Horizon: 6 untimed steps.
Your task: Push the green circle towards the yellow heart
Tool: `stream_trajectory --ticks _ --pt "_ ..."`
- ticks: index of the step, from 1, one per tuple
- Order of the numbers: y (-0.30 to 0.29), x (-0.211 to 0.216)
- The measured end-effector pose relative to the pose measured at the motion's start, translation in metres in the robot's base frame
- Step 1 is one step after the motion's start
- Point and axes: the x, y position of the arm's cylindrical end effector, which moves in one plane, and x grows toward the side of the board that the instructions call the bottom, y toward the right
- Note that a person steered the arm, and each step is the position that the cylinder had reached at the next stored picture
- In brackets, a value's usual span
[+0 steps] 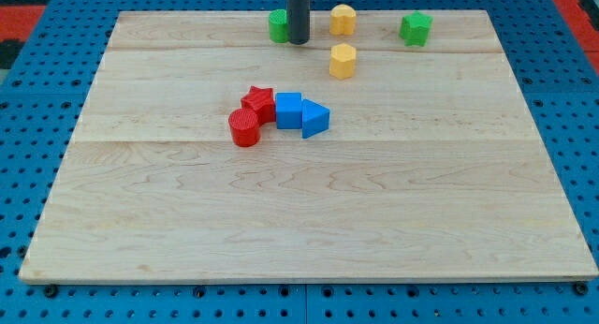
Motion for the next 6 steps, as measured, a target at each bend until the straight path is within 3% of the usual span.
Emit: stream_trajectory --ticks 2,3,4,6 --pt "0.009 -0.050" --pt "0.089 -0.044" --pt "0.088 -0.032" --pt "-0.126 -0.005"
